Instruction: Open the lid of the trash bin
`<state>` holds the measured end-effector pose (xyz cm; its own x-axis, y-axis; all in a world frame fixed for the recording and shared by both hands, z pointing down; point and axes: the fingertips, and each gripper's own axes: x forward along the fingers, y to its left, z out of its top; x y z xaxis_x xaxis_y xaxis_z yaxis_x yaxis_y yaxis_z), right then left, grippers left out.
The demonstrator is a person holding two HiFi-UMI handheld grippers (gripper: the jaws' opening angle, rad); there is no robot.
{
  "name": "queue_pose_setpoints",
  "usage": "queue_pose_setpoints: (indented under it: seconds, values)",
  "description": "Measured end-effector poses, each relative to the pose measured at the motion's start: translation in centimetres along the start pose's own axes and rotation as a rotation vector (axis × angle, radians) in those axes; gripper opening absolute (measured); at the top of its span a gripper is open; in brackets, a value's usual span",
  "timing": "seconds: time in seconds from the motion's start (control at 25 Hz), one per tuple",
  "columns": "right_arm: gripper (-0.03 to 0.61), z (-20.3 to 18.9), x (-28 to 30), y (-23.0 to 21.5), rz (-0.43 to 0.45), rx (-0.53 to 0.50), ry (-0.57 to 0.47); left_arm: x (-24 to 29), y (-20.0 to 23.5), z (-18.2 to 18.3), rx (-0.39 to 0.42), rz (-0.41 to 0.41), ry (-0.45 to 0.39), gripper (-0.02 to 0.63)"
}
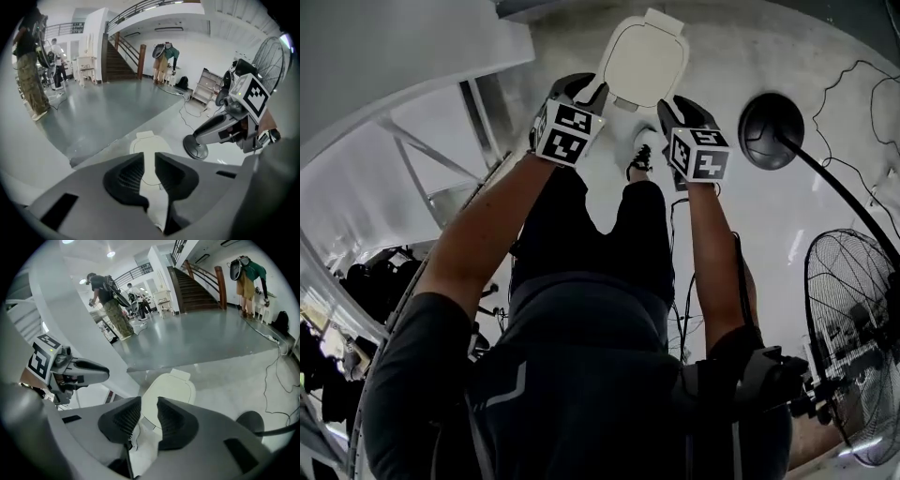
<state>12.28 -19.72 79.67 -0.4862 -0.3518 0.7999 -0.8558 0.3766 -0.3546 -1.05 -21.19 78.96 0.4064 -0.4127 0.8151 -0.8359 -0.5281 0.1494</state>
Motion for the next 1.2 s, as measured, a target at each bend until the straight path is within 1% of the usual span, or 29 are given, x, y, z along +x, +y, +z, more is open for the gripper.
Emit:
queue_pose_setpoints:
  seconds: [0.04, 0.08, 0.16, 0.32, 0.4, 0.56, 0.72, 0.84, 0.96, 1.08, 1.2]
  values:
    - [0.099, -0.7, 0.7, 0.1, 0.013, -0.001, 0.011, 0.6, 0.1, -0.4, 0.003, 0.012, -0.006, 0.063]
    - [0.083, -1.5, 1.5, 0.2, 0.025, -0.002, 0.023, 1.2, 0.1, -0.9, 0.004, 0.016, -0.007, 0.061]
    - [0.078, -3.2, 3.0, 0.4, 0.039, -0.001, 0.047, 2.6, -0.3, -2.3, -0.006, 0.002, 0.014, 0.056]
    - [0.056, -6.2, 6.1, 0.5, 0.049, -0.023, 0.096, 5.3, -1.5, -5.5, -0.037, -0.051, 0.078, 0.009]
    - [0.04, -7.3, 7.3, 0.6, 0.055, -0.026, 0.11, 6.5, -2.1, -7.1, -0.041, -0.078, 0.109, 0.009]
    - [0.035, -9.2, 9.7, 1.0, 0.079, -0.036, 0.143, 8.9, -3.1, -9.8, -0.036, -0.121, 0.158, 0.009]
    - [0.035, -10.6, 11.8, 0.9, 0.085, -0.042, 0.166, 11.1, -3.8, -11.5, -0.017, -0.144, 0.186, 0.009]
    - [0.035, -12.6, 13.0, 0.6, 0.078, -0.048, 0.204, 12.7, -4.3, -12.8, 0.036, -0.145, 0.197, 0.009]
    - [0.035, -14.1, 14.1, 0.3, 0.094, -0.07, 0.223, 14.5, -5.0, -14.2, 0.099, -0.153, 0.222, 0.009]
    - [0.035, -14.7, 15.1, 0.3, 0.106, -0.082, 0.22, 15.5, -5.1, -15.1, 0.106, -0.158, 0.239, 0.009]
    - [0.035, -15.4, 15.7, 0.7, 0.1, -0.084, 0.226, 15.7, -5.0, -16.1, 0.101, -0.159, 0.252, 0.009]
